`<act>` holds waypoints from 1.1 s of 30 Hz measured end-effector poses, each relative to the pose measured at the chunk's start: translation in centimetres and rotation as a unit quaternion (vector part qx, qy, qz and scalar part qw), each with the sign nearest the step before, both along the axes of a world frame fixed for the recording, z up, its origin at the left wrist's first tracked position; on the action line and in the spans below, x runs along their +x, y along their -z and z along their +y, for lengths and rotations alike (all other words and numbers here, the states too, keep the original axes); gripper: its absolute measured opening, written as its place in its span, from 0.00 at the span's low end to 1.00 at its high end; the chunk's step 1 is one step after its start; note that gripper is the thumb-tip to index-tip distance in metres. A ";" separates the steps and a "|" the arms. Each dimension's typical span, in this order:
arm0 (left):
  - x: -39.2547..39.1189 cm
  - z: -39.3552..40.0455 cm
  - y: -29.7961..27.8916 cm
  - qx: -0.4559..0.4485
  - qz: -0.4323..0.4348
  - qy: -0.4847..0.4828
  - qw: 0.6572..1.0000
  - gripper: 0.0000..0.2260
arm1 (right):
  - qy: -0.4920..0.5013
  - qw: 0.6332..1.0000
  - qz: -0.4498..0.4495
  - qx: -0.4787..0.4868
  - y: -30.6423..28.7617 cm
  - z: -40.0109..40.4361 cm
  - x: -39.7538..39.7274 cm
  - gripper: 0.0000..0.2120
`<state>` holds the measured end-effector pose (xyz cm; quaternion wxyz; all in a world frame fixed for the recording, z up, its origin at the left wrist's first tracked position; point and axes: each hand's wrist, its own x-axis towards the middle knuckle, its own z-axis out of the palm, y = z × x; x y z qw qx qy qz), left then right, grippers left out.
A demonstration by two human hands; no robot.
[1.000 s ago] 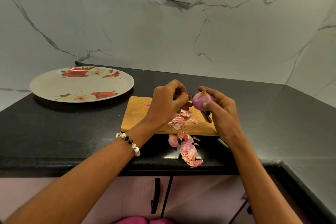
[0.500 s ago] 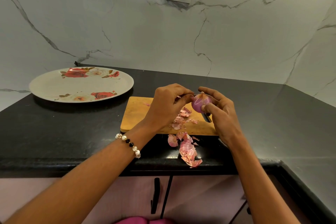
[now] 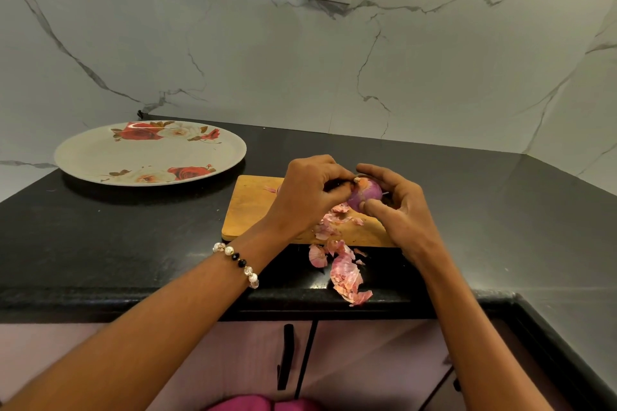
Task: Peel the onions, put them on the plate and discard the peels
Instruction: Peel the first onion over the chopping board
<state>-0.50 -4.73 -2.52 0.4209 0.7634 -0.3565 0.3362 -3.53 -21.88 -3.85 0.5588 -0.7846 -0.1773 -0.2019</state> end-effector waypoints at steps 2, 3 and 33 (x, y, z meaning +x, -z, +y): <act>0.0 -0.1 0.1 0.004 -0.005 -0.013 1.000 0.07 | -0.002 1.000 -0.006 -0.012 0.1 0.0 0.0 0.24; -0.1 -0.1 0.1 0.006 -0.009 -0.021 1.000 0.06 | -0.002 1.000 -0.010 -0.016 0.1 0.0 0.0 0.24; -0.3 -0.5 -0.5 -0.096 0.151 -0.012 0.984 0.03 | 0.003 0.993 -0.008 0.122 -0.2 0.1 0.3 0.23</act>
